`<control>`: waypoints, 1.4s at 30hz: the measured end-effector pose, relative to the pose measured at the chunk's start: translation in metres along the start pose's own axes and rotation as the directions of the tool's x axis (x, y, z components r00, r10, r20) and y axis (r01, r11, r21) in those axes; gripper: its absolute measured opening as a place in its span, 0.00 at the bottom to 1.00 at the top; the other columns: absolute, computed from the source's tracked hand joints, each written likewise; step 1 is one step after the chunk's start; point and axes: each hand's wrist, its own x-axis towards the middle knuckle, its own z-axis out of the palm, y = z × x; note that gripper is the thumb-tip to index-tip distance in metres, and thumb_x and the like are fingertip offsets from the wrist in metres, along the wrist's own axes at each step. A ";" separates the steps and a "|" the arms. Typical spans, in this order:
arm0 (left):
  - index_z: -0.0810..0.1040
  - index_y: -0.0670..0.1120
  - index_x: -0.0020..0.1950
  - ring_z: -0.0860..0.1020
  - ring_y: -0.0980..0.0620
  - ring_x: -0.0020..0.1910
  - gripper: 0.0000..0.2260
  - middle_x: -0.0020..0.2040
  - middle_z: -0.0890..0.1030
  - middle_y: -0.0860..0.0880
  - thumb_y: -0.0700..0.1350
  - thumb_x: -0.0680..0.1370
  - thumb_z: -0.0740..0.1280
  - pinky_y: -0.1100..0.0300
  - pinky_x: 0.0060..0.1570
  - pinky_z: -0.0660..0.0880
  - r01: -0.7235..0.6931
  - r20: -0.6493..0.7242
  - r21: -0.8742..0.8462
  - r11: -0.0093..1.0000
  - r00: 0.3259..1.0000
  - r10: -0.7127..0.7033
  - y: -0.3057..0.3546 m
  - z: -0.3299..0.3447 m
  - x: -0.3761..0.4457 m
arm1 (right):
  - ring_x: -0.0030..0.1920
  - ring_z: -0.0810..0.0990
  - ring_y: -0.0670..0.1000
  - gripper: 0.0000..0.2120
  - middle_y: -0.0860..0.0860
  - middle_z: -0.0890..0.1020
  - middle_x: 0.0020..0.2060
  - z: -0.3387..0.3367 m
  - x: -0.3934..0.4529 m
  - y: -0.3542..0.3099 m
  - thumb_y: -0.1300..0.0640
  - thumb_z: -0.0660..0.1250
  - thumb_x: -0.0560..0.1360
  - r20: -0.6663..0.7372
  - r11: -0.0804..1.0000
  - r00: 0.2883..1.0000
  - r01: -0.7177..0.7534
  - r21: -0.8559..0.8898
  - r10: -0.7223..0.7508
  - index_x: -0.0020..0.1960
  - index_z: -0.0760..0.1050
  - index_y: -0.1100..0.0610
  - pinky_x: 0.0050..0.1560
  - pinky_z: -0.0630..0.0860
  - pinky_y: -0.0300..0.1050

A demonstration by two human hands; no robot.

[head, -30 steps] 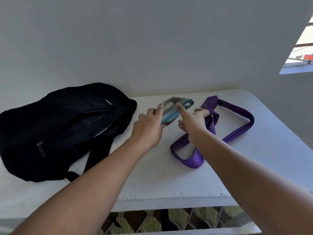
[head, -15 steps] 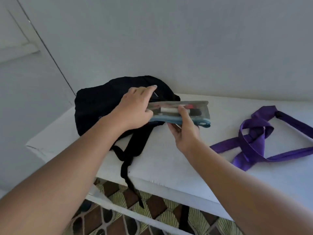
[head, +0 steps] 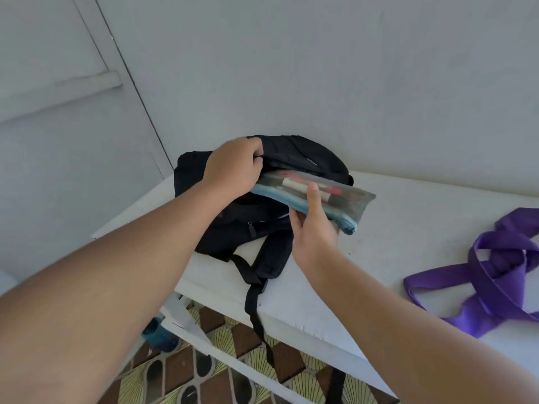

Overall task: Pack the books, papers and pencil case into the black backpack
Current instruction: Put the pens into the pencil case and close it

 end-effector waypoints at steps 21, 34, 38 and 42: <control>0.81 0.52 0.48 0.80 0.53 0.41 0.03 0.41 0.82 0.56 0.47 0.80 0.67 0.50 0.46 0.80 -0.005 0.083 -0.156 0.988 0.996 0.018 -0.016 -0.022 0.010 | 0.42 0.88 0.48 0.19 0.55 0.86 0.50 0.075 0.057 0.052 0.50 0.81 0.73 0.101 0.932 0.995 0.015 -0.362 0.023 0.53 0.76 0.59 0.55 0.85 0.49; 0.84 0.52 0.46 0.81 0.55 0.44 0.03 0.43 0.83 0.57 0.47 0.78 0.70 0.52 0.49 0.80 0.053 0.112 -0.219 0.974 0.993 -0.029 -0.025 -0.023 0.025 | 0.60 0.73 0.58 0.18 0.54 0.74 0.67 0.044 0.074 0.064 0.59 0.65 0.82 0.882 -0.356 0.405 0.809 -0.468 -0.240 0.71 0.77 0.53 0.57 0.78 0.54; 0.84 0.51 0.46 0.81 0.56 0.45 0.03 0.44 0.83 0.56 0.46 0.78 0.70 0.53 0.49 0.80 0.047 0.098 -0.241 0.969 0.995 -0.024 -0.028 -0.026 0.027 | 0.60 0.74 0.62 0.17 0.55 0.74 0.70 0.046 0.082 0.068 0.58 0.64 0.81 0.914 -0.543 0.372 0.740 -0.396 -0.159 0.68 0.79 0.51 0.56 0.75 0.59; 0.84 0.51 0.47 0.80 0.58 0.45 0.03 0.45 0.83 0.57 0.46 0.79 0.70 0.59 0.47 0.78 0.059 0.104 -0.263 0.963 0.994 -0.033 -0.032 -0.026 0.028 | 0.67 0.68 0.61 0.19 0.54 0.69 0.74 0.063 0.082 0.063 0.51 0.60 0.82 0.875 -0.705 0.484 0.616 -0.351 -0.013 0.72 0.75 0.49 0.68 0.65 0.59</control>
